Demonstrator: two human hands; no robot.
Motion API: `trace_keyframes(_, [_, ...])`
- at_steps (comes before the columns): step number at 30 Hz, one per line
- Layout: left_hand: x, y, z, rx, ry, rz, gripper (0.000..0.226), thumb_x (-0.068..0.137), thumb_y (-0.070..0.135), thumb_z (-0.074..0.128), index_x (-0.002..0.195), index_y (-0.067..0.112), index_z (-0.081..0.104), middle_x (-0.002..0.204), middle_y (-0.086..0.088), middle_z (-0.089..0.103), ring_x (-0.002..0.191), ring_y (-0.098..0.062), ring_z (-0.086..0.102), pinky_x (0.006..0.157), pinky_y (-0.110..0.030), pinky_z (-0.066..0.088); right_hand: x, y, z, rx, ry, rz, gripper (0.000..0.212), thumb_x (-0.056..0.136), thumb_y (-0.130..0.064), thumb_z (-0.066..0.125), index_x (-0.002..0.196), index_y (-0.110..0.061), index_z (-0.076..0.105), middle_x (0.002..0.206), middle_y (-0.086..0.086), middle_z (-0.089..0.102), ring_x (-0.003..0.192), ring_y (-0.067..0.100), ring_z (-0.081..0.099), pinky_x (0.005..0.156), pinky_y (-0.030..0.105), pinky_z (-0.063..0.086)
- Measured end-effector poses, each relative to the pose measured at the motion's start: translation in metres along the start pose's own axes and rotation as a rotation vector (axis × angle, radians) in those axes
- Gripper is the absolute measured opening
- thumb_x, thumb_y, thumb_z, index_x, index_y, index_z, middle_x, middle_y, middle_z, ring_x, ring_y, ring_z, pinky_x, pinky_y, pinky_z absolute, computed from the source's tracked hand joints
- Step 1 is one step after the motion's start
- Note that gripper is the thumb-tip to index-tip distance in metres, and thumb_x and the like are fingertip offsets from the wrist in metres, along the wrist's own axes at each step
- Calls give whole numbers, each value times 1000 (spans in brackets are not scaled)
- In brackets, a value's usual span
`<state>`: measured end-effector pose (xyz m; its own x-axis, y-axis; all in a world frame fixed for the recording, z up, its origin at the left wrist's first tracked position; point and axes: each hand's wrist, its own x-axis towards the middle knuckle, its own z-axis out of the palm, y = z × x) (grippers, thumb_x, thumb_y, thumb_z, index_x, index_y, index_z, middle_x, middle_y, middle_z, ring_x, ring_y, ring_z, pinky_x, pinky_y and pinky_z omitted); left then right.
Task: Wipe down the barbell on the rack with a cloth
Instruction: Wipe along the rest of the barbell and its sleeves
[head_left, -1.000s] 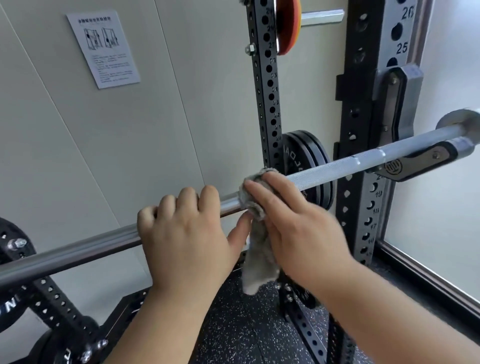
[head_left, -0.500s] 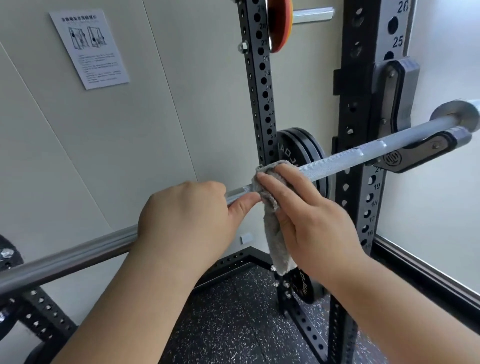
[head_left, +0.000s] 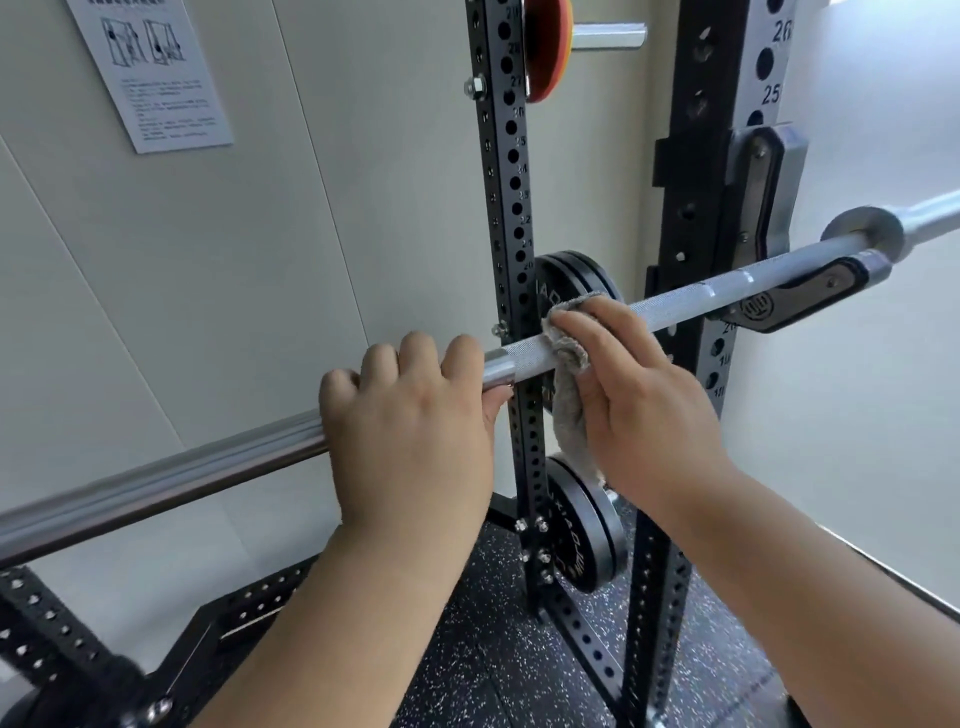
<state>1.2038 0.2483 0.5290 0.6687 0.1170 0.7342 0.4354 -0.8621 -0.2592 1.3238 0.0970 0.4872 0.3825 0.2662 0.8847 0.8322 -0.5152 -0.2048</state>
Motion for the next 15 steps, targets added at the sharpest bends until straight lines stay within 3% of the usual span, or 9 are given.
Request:
trace_keyframes(3, [-1, 9, 0, 20, -40, -90, 28, 99, 51, 56, 101, 24, 57, 85, -4, 56, 79, -31, 51, 73, -41, 23, -8, -25, 11, 77, 21, 44, 44, 109, -37, 38, 144, -20, 60, 152, -9, 48, 86, 16, 70, 62, 33, 60])
trace_keyframes(6, [2, 6, 1, 26, -40, -84, 20, 94, 39, 70, 98, 24, 58, 78, -4, 55, 72, -31, 53, 70, -40, 19, -13, -31, 16, 94, -12, -9, 44, 106, -30, 45, 148, -24, 58, 158, -6, 46, 89, 22, 72, 64, 35, 61])
trace_keyframes(10, [6, -3, -1, 5, -31, 11, 34, 98, 57, 50, 95, 23, 55, 72, -4, 54, 63, -30, 54, 62, -36, 23, -3, -1, 8, 1, 31, -76, 40, 107, -29, 48, 143, -19, 63, 149, -5, 57, 80, 16, 70, 59, 28, 57])
trace_keyframes(15, [10, -5, -2, -29, -34, 42, 41, 97, 61, 38, 90, 24, 53, 67, -1, 52, 57, -29, 52, 58, -34, 23, -8, -15, 16, 97, 87, 115, 39, 108, -31, 43, 139, -19, 62, 152, -4, 50, 88, 19, 69, 58, 30, 53])
